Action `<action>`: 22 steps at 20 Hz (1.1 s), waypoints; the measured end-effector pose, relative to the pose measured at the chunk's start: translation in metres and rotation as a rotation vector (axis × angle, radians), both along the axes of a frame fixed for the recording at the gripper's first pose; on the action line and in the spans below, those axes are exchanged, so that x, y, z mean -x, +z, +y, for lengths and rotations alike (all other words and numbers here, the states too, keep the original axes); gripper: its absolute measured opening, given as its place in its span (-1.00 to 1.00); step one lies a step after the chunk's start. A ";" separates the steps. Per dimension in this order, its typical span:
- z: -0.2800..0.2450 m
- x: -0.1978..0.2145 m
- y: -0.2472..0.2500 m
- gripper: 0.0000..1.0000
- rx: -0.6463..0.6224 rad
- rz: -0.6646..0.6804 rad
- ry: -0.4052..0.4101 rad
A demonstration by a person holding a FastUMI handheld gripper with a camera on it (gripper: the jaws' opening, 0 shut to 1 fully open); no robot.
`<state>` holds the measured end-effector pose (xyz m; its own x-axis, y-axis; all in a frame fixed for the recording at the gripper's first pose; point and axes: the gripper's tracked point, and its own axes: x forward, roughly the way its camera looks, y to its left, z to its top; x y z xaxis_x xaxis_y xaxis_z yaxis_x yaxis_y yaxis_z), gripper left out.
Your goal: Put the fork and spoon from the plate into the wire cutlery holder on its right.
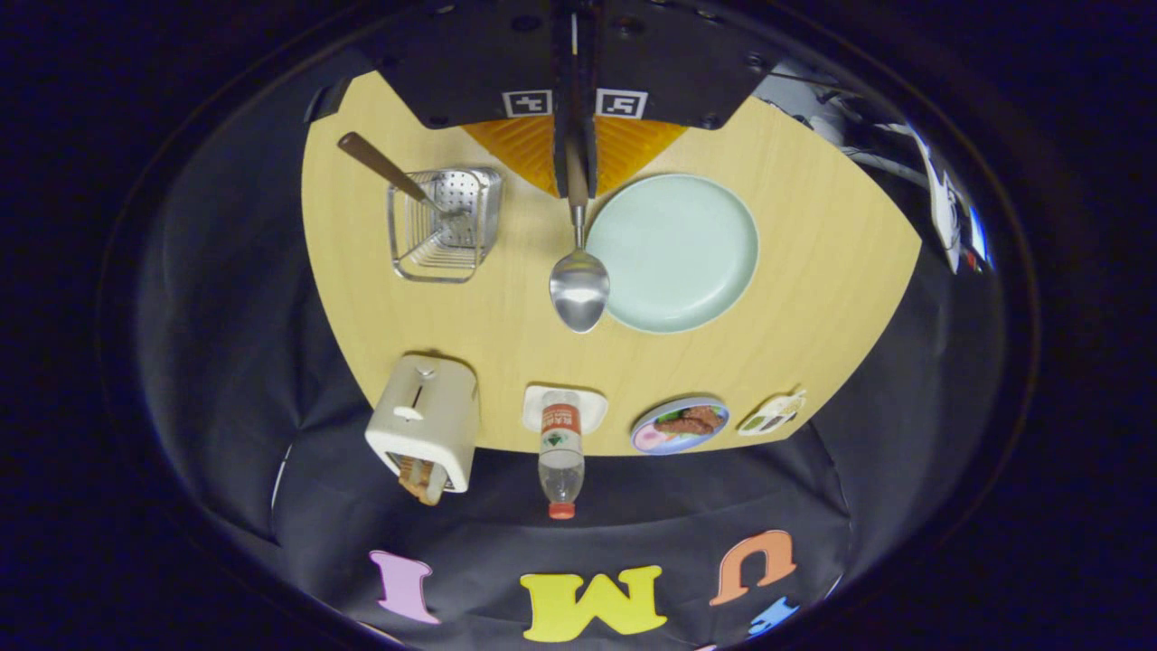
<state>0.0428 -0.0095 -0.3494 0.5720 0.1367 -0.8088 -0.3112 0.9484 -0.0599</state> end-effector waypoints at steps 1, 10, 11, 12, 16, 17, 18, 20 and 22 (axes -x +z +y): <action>-0.008 0.000 0.003 -0.94 -0.003 0.005 -0.013; -0.065 0.006 0.011 -0.94 0.061 0.148 -0.104; -0.067 0.006 0.012 -0.94 0.057 0.176 -0.115; -0.073 0.005 0.012 -0.95 0.071 0.204 -0.129; -0.097 -0.007 0.017 -0.95 0.184 0.254 -0.160; -0.096 -0.007 0.017 -0.94 0.193 0.284 -0.159; -0.095 -0.005 0.018 -0.94 0.194 0.320 -0.158; -0.089 -0.004 0.021 -0.94 0.173 0.384 -0.157; -0.087 -0.003 0.019 -0.94 0.162 0.459 -0.181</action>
<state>0.0459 -0.0964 -0.3302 0.1558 -0.0795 -0.9846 -0.1720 0.9793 -0.1063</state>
